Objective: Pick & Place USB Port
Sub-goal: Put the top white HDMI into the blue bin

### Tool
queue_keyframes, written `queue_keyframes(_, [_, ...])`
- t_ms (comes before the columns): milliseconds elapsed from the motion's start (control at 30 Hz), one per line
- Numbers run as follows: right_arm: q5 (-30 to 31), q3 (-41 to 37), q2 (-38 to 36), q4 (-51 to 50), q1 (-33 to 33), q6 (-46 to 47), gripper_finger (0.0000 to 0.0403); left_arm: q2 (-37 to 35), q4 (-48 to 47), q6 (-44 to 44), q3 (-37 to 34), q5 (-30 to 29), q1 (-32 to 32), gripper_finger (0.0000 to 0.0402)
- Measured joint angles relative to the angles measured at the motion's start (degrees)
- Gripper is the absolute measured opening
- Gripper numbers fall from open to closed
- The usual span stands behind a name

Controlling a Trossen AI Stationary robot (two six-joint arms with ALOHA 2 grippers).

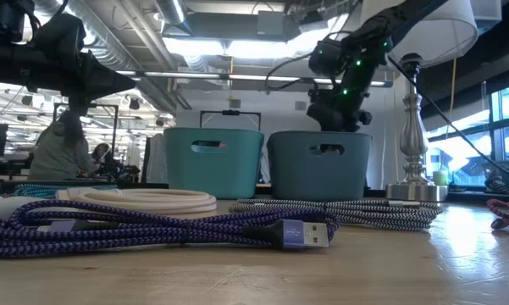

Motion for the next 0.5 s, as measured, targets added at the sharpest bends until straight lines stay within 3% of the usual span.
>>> queue_keyframes(500, [2.3,0.0,-14.6,-1.5,13.4,2.4,0.009,0.0,0.0,0.0,0.0,-0.1,0.0,0.0006])
